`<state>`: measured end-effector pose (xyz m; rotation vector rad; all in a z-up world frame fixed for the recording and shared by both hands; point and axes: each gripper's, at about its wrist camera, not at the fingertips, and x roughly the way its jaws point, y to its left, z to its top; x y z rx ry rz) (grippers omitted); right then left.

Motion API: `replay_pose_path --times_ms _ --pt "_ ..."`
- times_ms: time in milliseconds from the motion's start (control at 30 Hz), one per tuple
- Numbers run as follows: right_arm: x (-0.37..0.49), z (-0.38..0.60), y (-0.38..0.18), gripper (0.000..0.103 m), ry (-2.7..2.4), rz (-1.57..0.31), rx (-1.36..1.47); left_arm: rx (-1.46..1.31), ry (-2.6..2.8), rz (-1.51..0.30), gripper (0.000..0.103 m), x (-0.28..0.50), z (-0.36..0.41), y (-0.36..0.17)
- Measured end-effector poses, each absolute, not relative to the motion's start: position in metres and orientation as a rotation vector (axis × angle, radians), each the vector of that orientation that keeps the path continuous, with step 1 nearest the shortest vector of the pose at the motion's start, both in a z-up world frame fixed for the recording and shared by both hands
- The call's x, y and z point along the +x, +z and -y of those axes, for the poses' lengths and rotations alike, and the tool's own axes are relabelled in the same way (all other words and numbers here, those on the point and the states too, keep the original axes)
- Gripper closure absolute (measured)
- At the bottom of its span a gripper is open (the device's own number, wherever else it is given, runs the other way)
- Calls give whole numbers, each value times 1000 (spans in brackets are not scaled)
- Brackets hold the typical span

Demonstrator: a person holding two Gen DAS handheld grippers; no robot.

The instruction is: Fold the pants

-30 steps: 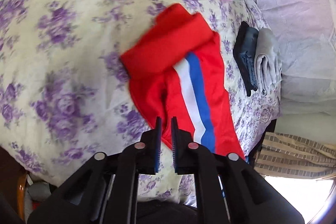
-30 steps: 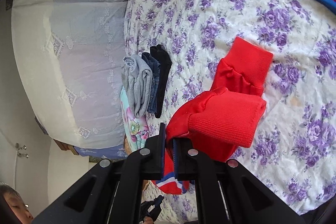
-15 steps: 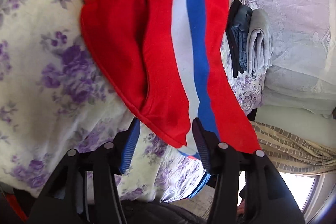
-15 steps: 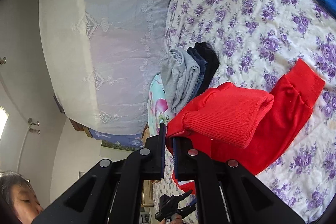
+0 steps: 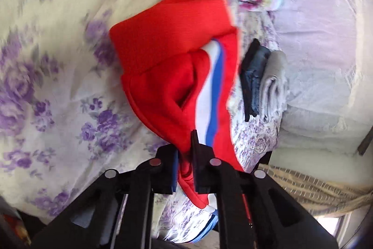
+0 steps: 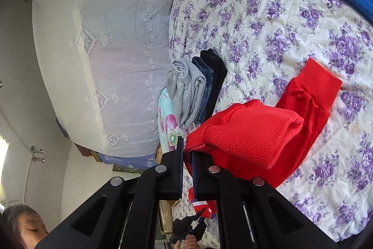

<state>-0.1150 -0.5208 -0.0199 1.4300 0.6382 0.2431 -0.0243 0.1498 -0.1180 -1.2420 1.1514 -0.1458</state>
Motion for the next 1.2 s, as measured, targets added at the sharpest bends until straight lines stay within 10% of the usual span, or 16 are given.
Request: replay_pose_path --times_ms 300,667,733,800,933,1200 --pt "-79 543 -44 97 216 -661 1475 -1088 -276 -1051 95 56 -144 -30" --pt "93 570 -89 93 128 -762 1421 -981 -105 -1171 92 230 -110 -73" --pt "117 576 -100 82 92 -767 1407 -1009 -60 -1223 82 251 -110 -92" --pt "131 580 -104 47 60 -771 1384 -1029 -40 -1257 66 263 -113 -105" --pt "129 576 -105 47 76 -816 1324 -1068 -45 -1234 38 261 -131 -101" --pt "24 561 -110 47 2 -894 1208 -986 -50 -1201 38 182 -192 -68"
